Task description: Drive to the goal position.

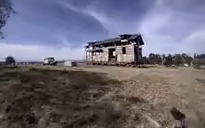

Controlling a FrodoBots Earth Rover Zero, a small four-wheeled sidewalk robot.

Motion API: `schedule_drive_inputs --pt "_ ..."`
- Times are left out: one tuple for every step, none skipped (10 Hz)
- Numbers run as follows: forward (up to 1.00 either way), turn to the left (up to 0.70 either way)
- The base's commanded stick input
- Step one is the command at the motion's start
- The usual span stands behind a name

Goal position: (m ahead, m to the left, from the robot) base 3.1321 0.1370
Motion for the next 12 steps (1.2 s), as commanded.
schedule_drive_inputs --pt "0.7 0.0" --pt "0.7 0.0" --pt "0.7 0.0" --pt "0.7 0.0" --pt "0.7 0.0" --pt "0.7 0.0" --pt "0.7 0.0" --pt "0.7 0.0" --pt "0.7 0.0" --pt "0.7 0.0" --pt "0.7 0.0" --pt "0.7 0.0"
